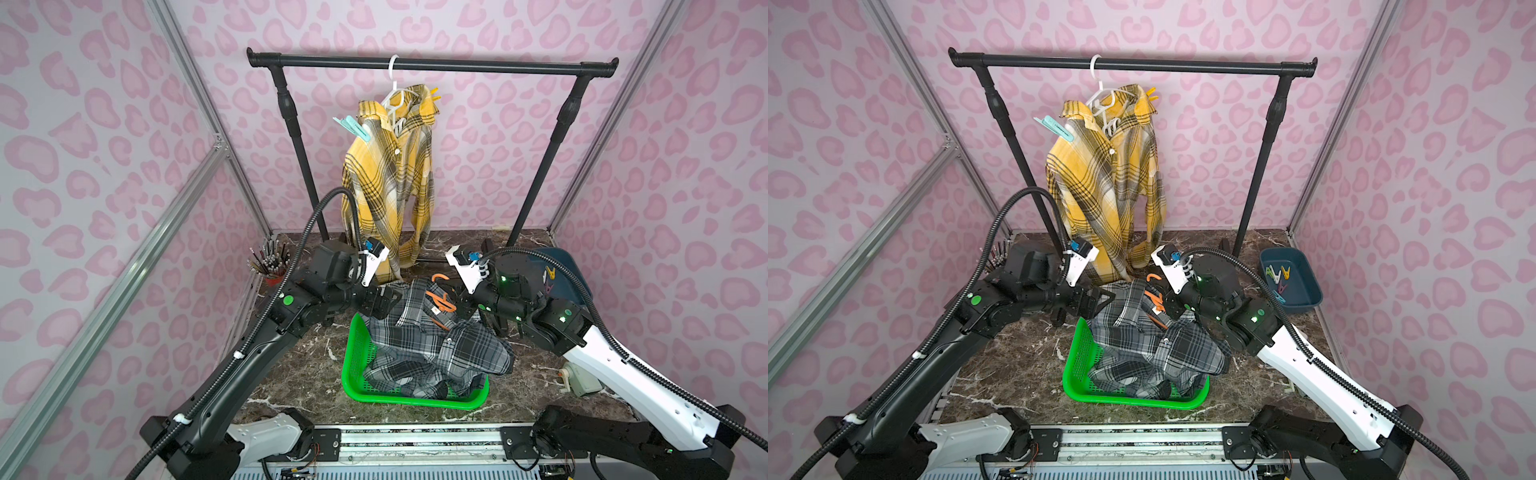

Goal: Remove the clothespins securing long-sleeve shirts to the hanger
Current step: Pick up the hanger from the bin, then remove the long-sleeve shirt from the hanger.

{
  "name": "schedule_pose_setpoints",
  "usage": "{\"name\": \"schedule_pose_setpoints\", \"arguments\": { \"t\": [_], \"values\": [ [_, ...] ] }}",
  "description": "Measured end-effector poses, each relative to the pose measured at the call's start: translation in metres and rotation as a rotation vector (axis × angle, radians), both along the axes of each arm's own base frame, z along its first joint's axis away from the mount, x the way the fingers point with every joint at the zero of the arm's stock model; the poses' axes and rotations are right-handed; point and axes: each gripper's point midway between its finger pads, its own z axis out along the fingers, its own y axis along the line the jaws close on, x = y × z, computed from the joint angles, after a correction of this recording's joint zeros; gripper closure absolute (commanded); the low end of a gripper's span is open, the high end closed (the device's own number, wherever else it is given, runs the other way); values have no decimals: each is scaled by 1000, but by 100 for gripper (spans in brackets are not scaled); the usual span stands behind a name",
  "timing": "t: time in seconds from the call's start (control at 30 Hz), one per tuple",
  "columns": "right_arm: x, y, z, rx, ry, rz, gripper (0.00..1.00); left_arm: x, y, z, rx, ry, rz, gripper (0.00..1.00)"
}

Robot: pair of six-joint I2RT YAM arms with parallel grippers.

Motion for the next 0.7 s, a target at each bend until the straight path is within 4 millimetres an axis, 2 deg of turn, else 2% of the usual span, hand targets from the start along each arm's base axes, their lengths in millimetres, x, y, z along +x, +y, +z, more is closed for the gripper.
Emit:
{"name": "schedule_pose_setpoints", "arguments": {
  "t": [0.07, 0.13, 0.37, 0.47, 0.7],
  "values": [
    [-3, 0, 2, 3, -6, 7, 100, -2, -5, -17, 79, 6, 18, 12],
    [-5, -1, 5, 9, -13, 9, 100, -1, -5, -25, 133, -8, 50, 11],
    [-11, -3, 5, 13, -15, 12, 100, -2, -16, -2, 79, -67, 75, 8],
    [-12, -5, 0, 6, -11, 8, 100, -6, -25, -5, 80, -56, 61, 2],
    [-16, -7, 2, 17, -14, 5, 100, -11, -42, -17, 87, -11, 35, 2]
  ]
}}
